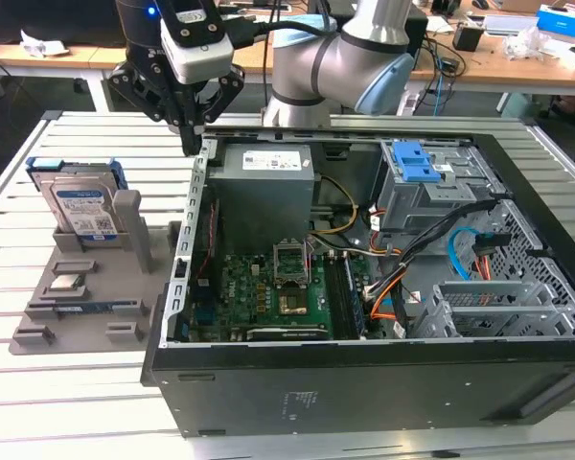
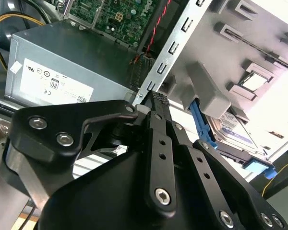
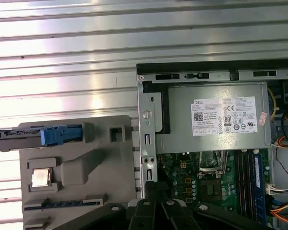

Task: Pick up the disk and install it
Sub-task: 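Reach for the disk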

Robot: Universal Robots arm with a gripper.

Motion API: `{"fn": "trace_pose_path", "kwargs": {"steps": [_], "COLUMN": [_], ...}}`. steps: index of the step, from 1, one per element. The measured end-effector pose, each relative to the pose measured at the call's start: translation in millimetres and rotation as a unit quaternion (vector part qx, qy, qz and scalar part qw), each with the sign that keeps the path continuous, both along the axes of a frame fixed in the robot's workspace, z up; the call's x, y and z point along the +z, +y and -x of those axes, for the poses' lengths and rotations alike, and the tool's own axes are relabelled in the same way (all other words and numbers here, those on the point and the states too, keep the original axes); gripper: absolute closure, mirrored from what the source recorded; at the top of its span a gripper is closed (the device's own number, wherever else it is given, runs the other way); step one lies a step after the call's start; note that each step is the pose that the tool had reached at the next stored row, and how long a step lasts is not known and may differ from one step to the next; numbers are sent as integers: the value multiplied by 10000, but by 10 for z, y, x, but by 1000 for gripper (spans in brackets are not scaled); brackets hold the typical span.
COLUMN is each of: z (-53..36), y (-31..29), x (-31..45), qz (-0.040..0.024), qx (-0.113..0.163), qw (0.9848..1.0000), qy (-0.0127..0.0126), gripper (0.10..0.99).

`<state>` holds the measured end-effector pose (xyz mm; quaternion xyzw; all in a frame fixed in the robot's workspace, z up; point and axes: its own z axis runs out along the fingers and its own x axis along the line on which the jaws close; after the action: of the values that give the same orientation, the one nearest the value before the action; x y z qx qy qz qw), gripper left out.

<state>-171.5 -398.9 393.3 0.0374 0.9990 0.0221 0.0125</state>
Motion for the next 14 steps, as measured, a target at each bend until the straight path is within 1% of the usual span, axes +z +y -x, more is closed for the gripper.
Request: {"fn": "trace_pose_path", "kwargs": {"steps": [3, 8, 14], "z": [31, 119, 159], "y": [0, 0, 0], "x": [0, 0, 0], "qz": [0, 0, 0], "qx": [0, 0, 0], "qw": [10000, 10000, 10000], "qy": [0, 0, 0], "gripper": [984, 984, 984]}}
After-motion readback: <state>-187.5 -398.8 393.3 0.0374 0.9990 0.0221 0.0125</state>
